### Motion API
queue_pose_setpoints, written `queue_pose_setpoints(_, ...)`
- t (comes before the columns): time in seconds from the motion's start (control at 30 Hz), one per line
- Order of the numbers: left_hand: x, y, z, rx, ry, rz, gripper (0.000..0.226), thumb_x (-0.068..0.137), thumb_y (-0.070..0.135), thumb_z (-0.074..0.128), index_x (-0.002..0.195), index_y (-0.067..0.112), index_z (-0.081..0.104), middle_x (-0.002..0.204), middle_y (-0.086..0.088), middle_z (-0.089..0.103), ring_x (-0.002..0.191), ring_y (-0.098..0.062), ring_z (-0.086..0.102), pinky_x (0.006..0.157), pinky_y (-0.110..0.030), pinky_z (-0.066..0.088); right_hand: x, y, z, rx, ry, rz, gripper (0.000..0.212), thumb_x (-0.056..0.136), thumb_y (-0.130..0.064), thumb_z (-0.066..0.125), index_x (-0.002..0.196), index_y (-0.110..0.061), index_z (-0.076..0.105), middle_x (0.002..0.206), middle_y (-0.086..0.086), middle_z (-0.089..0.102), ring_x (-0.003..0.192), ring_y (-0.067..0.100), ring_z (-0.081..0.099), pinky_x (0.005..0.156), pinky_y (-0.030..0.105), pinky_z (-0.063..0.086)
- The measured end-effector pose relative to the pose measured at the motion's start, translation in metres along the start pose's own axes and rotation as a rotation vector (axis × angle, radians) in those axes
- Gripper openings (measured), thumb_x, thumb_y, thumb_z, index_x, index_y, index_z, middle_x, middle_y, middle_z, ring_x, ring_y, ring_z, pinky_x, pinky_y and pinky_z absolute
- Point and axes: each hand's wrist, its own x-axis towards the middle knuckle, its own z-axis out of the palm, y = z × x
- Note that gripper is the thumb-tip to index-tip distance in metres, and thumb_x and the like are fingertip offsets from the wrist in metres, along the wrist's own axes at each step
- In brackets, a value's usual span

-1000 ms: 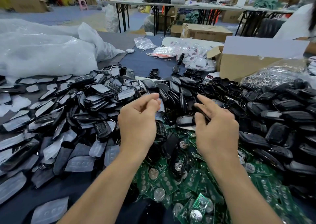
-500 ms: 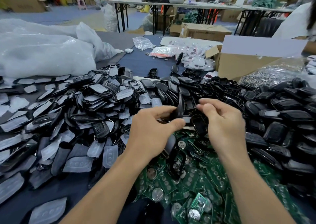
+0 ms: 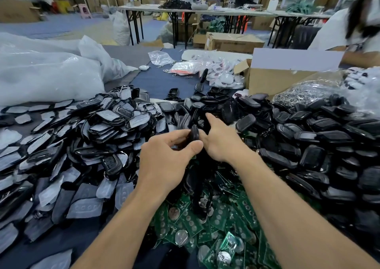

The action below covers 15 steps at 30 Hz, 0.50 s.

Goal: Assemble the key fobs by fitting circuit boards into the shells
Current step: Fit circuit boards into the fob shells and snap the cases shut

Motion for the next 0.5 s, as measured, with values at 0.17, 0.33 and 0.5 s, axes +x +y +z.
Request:
queue_pose_setpoints(0.17,0.002,-0.003,-0.001,-0.002,0.009,-0.008,0.038,0.074,0.051,0.088,0.109,0.04,0.077,0.076,0.041,0.064,0.09,0.03,0.058,0.072,0.009,0.037,-0.029,0.02,-0.007,0.136,0.379,0.009,0.066,0.102,-0.042,0.053,0.161,-0.02,0.031,0.155,0.008,0.048,0.144,0.029,0.041,0.121,0.048,0.03)
queue_pose_setpoints(0.33,0.0,-0.001,0.002,-0.018,-0.014,-0.015,0.037,0.077,0.049,0.088,0.111,0.038,0.077,0.069,0.052,0.056,0.086,0.033,0.056,0.072,0.01,0.036,-0.054,0.074,-0.029,0.016,0.449,0.305,0.062,0.105,-0.039,0.048,0.161,-0.018,0.031,0.159,0.013,0.045,0.147,0.033,0.039,0.119,0.05,0.033)
queue_pose_setpoints(0.5,-0.002,0.0,0.003,0.011,-0.019,-0.005,0.038,0.078,0.048,0.088,0.113,0.036,0.078,0.069,0.055,0.055,0.086,0.033,0.056,0.071,0.009,0.037,-0.068,0.103,-0.042,-0.048,0.342,0.337,0.063,0.107,-0.036,0.044,0.163,-0.021,0.022,0.166,0.011,0.034,0.152,0.032,0.032,0.118,0.048,0.03)
